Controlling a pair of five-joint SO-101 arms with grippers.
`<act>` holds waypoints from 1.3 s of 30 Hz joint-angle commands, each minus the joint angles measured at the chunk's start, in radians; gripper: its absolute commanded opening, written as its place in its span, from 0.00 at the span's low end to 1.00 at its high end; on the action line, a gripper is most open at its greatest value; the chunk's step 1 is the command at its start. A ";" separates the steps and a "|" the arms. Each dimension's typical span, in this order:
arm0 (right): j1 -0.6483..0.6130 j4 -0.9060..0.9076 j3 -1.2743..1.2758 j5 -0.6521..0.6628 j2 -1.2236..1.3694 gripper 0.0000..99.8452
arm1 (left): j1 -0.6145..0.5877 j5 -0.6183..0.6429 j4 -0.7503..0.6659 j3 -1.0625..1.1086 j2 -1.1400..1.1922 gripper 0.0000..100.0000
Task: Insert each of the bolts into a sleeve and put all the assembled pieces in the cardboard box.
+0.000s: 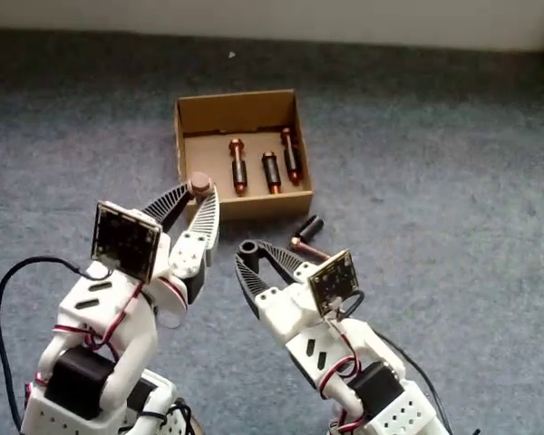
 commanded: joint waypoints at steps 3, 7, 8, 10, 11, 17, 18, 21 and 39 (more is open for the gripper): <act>-0.051 -0.018 0.116 0.017 -0.025 0.00 | 0.097 0.006 0.005 -0.010 -0.074 0.01; -0.050 -0.077 0.117 0.018 -0.025 0.00 | 0.124 0.006 0.006 -0.008 -0.079 0.01; -0.051 -0.090 0.119 0.018 -0.025 0.00 | 0.128 0.006 0.006 -0.007 -0.077 0.01; -0.051 -0.111 0.119 0.018 -0.025 0.00 | 0.136 0.006 0.003 0.005 -0.084 0.01; -0.051 -0.120 0.119 0.018 -0.025 0.00 | 0.142 0.006 0.003 0.015 -0.084 0.01; -0.097 -0.153 0.122 0.018 -0.025 0.00 | 0.186 0.006 0.002 0.042 -0.084 0.01; -0.101 -0.153 0.122 0.018 -0.025 0.00 | 0.186 0.006 0.002 0.042 -0.084 0.01; -0.099 -0.153 0.122 0.018 -0.025 0.00 | 0.186 0.006 0.003 0.042 -0.084 0.01; -0.030 -0.211 0.120 0.018 -0.027 0.00 | 0.189 0.008 0.041 0.041 -0.085 0.01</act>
